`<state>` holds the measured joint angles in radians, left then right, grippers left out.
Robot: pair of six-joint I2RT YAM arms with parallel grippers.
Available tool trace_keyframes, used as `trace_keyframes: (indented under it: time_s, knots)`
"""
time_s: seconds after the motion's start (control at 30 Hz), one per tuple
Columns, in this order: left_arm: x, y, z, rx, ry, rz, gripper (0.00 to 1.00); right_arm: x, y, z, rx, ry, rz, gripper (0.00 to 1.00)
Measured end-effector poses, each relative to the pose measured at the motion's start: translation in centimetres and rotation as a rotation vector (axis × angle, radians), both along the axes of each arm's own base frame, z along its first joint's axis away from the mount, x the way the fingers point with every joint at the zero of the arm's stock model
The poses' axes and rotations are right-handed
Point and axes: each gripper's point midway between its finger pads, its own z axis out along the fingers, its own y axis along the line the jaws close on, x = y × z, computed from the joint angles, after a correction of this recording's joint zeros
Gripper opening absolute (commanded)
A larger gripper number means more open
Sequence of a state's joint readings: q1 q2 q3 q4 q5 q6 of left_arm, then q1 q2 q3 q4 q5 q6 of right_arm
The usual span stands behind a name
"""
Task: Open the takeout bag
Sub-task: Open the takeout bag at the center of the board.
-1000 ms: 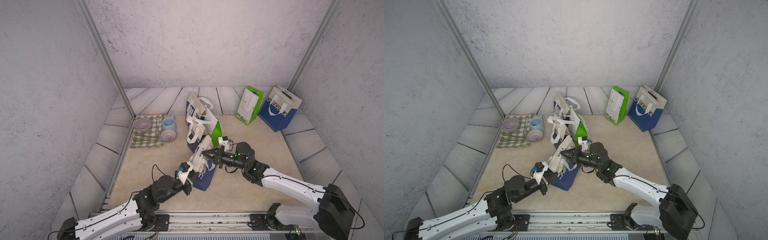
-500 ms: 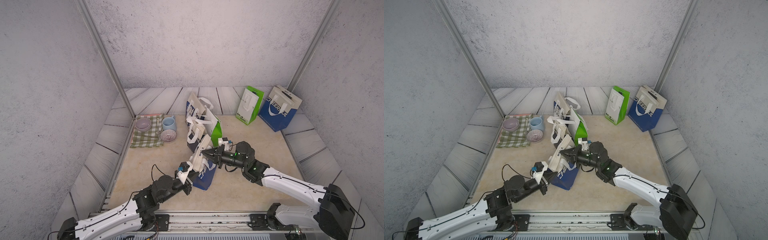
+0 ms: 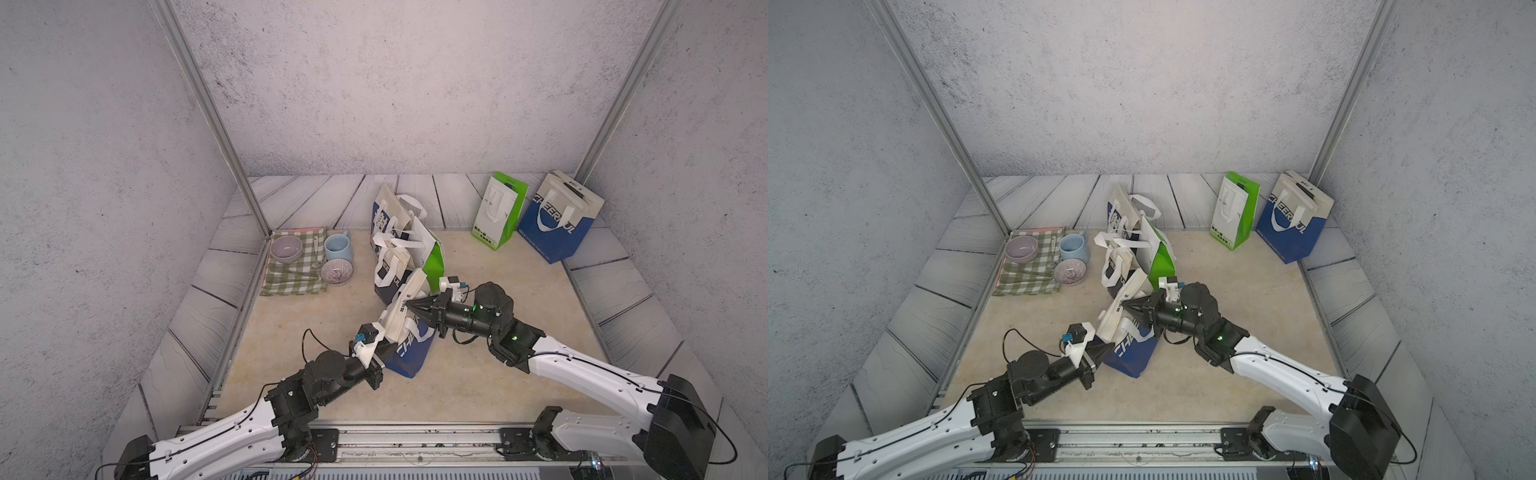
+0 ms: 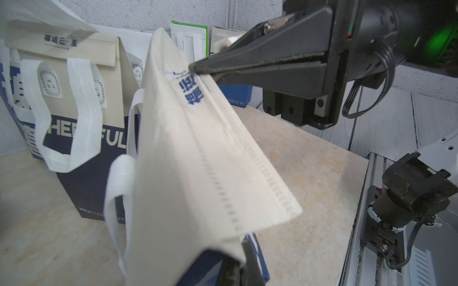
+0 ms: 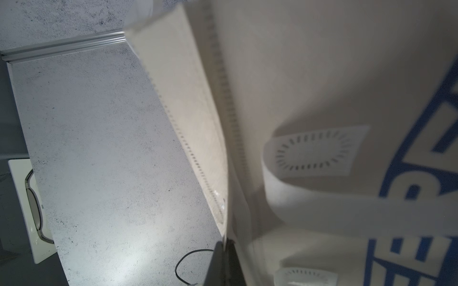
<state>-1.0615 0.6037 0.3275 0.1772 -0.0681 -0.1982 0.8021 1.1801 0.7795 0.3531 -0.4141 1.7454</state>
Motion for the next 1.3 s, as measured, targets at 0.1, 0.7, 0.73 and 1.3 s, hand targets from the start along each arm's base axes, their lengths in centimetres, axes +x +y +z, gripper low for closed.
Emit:
trace_keyframes:
  time_s: [0.1, 0.7, 0.73, 1.3]
  knots:
    - [0.05, 0.03, -0.02, 0.001, 0.0, 0.003, 0.0, 0.02, -0.03, -0.11, -0.002, 0.008, -0.003, 0.0]
    - [0.26, 0.34, -0.47, 0.021, 0.006, 0.022, 0.0, 0.25, -0.22, -0.44, -0.017, 0.043, -0.024, 0.0]
    - [0.26, 0.35, -0.49, 0.021, 0.006, 0.022, 0.0, 0.22, -0.25, -0.41, -0.017, 0.044, -0.024, 0.0]
    - [0.42, 0.39, -0.55, 0.032, 0.009, 0.032, 0.0, 0.14, -0.9, -0.38, -0.025, 0.061, -0.031, 0.0]
